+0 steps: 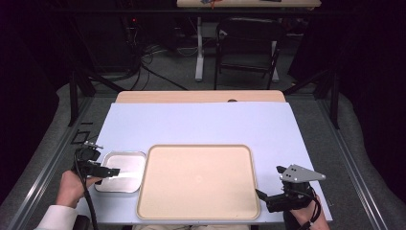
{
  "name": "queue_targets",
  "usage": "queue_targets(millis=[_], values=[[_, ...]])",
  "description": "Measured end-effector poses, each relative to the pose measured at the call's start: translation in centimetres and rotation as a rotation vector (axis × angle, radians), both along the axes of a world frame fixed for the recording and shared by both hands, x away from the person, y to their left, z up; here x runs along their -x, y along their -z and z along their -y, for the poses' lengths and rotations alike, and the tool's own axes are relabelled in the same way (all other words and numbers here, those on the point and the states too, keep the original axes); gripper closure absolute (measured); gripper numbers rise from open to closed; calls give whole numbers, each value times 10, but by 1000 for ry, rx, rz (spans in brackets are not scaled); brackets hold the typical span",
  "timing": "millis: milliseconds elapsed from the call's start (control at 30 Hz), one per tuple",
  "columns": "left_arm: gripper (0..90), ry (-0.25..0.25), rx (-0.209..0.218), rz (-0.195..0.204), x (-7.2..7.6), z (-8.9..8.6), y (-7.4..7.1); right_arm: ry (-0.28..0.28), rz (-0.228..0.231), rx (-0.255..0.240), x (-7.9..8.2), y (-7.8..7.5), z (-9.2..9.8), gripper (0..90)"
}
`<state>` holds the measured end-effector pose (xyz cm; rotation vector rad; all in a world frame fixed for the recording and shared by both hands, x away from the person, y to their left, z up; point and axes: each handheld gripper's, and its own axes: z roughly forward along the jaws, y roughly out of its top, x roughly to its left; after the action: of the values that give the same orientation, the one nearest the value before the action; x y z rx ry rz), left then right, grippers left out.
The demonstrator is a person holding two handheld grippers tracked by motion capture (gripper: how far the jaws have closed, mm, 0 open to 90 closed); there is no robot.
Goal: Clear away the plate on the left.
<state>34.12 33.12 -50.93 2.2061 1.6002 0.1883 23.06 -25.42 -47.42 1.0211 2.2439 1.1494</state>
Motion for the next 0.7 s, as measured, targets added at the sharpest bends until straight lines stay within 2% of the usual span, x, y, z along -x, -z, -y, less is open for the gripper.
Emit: queue_targets(millis=[100, 433, 600, 700], values=[[163, -16, -8, -18, -5, -6, 3, -2, 0, 0, -1, 0, 0, 1], [396, -53, -20, -37, -10, -18, 12, 2, -3, 0, -2, 0, -1, 8], [484, -66, -13, -47, -9, -24, 15, 0, -1, 4, -3, 0, -2, 11], [511, -90, 8, -55, -10, -29, 19, 9, -2, 3, -3, 0, -2, 16]])
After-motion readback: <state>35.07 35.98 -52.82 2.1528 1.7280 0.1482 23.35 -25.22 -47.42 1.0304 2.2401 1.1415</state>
